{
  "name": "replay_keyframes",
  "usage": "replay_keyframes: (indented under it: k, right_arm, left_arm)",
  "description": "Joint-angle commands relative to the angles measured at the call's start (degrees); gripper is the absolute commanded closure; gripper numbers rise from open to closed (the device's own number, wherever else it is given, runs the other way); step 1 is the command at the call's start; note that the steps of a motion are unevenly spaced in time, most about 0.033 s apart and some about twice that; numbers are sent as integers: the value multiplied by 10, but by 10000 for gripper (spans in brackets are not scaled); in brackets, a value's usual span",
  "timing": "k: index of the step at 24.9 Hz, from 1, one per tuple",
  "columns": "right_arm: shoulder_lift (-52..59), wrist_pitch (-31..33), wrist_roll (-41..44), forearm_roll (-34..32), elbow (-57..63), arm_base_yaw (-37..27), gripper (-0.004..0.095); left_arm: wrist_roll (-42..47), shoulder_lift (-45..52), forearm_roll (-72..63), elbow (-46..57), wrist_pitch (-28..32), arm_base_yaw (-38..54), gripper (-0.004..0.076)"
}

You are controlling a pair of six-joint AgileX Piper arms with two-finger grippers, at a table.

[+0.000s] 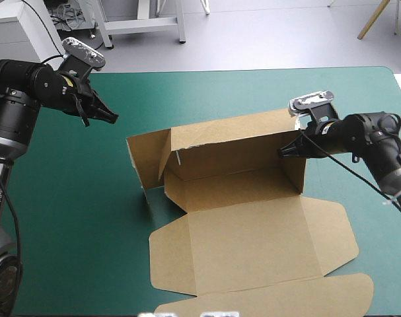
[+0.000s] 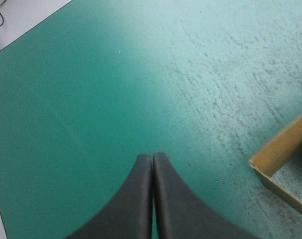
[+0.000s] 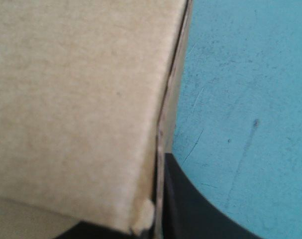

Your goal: Fold the box

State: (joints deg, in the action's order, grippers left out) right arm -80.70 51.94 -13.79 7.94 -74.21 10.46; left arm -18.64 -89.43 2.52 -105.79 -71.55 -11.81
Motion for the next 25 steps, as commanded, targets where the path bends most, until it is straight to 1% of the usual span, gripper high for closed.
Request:
replay_keyframes:
  k: [1,12,13,16,18,19,20,21,22,25]
  right_arm:
    - [-33,4,4,1,-42,1,927]
    - [-213,-6,4,1,-212,1,913]
    - [-239,-6,10,1,-239,1,862]
    - [-266,1,14,10,-267,1,719]
    - [-269,5,14,16,-276,1,583]
    - [-269,7,14,16,-281,1,495]
    - [-269,22,14,16,-294,1,324]
    - [-268,31,13,16,-301,1,258]
    - [-266,54,10,14,-321,1,189]
    - [-243,82,10,11,-351,1,184]
  left_arm:
    - [4,25,-19,-18,-12,1,734]
    - [4,25,-21,-18,-22,1,734]
    - [4,25,-22,-18,-22,1,734]
    - [4,25,-22,-18,-26,1,734]
    - [4,25,-25,-18,-26,1,734]
    - [6,25,-25,-18,-26,1,734]
    - [7,25,-25,-18,-26,1,734]
    - [8,25,-25,-18,-26,1,734]
    - [13,25,-25,-18,-26,1,734]
    - [22,25,-25,-16,-26,1,734]
